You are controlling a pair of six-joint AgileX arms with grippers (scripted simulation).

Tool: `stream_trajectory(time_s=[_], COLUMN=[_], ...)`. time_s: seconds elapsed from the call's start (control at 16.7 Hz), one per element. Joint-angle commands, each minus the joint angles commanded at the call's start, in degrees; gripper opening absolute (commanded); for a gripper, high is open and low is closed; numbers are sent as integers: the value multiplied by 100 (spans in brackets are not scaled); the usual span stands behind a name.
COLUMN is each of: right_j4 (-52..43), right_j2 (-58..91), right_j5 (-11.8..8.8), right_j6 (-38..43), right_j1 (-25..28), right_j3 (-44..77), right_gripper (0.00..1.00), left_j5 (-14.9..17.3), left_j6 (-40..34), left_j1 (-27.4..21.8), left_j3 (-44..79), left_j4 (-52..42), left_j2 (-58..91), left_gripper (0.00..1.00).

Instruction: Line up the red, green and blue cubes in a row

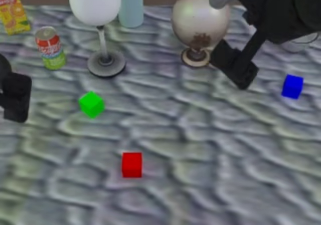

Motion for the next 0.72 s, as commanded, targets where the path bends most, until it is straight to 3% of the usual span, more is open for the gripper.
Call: stream_trajectory(time_s=[0.3, 0.72], right_j4=[1782, 3904], right_j2=[-3453, -7278], right_j5=[-11, 177], right_j6=[903, 1892], right_j1=[-1284, -2634], right_j3=[-3301, -7152], right_gripper=[100, 100], left_j5=[12, 23], left_j6=[591, 1257], left_j1=[-393, -837], left_j3=[2430, 5208], left_j4=[-1691, -3492], left_j2=[3303, 6578], left_gripper=[100, 100])
